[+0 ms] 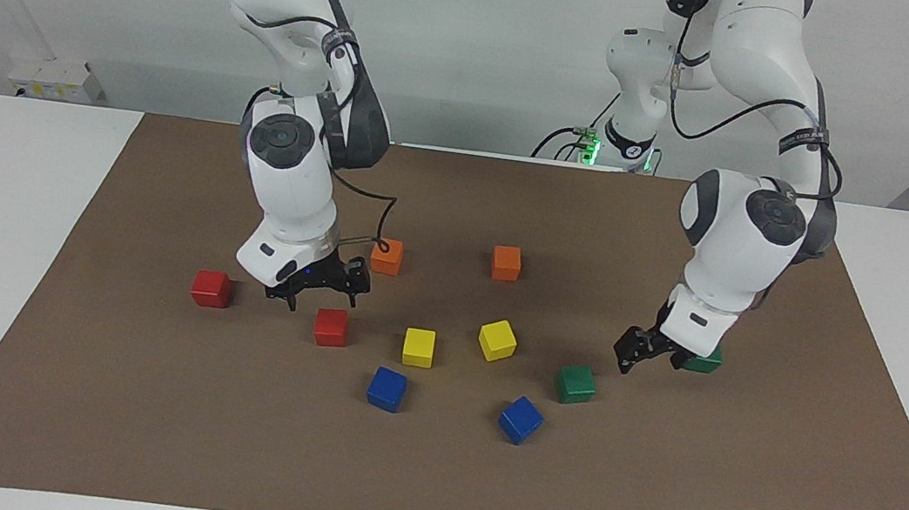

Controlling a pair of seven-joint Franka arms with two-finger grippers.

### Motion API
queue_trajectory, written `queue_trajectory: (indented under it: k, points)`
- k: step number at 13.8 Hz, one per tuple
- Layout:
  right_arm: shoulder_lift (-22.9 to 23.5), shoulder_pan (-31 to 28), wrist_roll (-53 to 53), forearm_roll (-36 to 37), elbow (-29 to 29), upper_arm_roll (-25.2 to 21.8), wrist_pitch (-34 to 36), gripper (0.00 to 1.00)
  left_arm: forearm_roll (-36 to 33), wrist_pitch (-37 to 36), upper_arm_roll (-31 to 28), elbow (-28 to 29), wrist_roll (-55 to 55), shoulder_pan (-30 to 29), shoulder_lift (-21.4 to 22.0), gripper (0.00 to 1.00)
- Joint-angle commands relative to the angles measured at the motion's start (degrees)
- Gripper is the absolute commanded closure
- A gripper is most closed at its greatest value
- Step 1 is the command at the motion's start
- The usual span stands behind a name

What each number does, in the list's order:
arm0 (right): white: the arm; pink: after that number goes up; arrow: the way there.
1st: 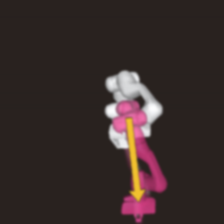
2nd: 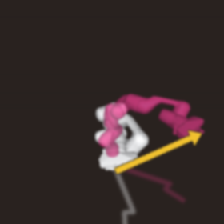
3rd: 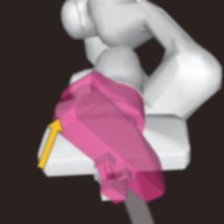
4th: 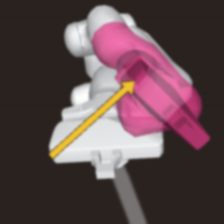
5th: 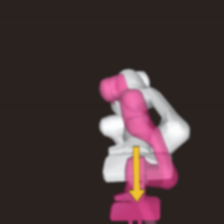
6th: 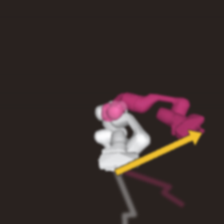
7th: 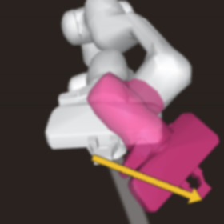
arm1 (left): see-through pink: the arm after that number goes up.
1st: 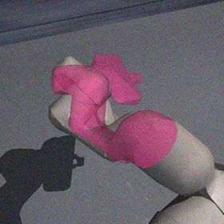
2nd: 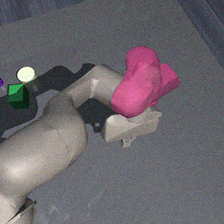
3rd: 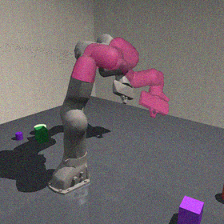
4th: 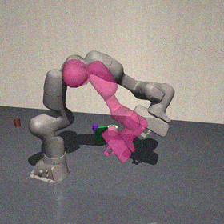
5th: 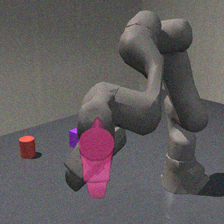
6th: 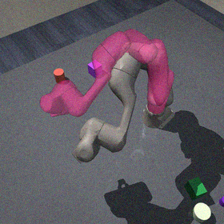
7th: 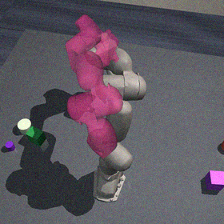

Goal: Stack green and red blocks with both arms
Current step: 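Grasp the second green cube with the left gripper while the right gripper grasps red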

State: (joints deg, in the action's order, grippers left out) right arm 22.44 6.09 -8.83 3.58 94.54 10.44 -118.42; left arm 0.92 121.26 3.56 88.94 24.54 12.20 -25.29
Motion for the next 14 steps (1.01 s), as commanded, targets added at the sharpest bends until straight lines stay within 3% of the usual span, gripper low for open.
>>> queue_trajectory:
  k: [1, 7, 14]
  points:
    - [0.50, -1.26, -2.67, 0.20, 1.52, 0.46, -0.49, 0.00, -3.71, -1.82, -1.44, -6.06, 5.51, 3.62, -5.74, 0.00]
    - [0.59, -1.61, -3.73, -0.06, 5.82, 0.46, -5.05, 0.00, -4.70, 4.23, -1.45, -0.53, 13.50, 4.85, -5.04, 0.00]
    - [1.38, -0.64, -6.98, -0.15, 6.36, 0.55, -6.81, 0.00, -4.87, 10.66, -1.45, 4.75, 13.61, 6.17, -4.95, 0.00]
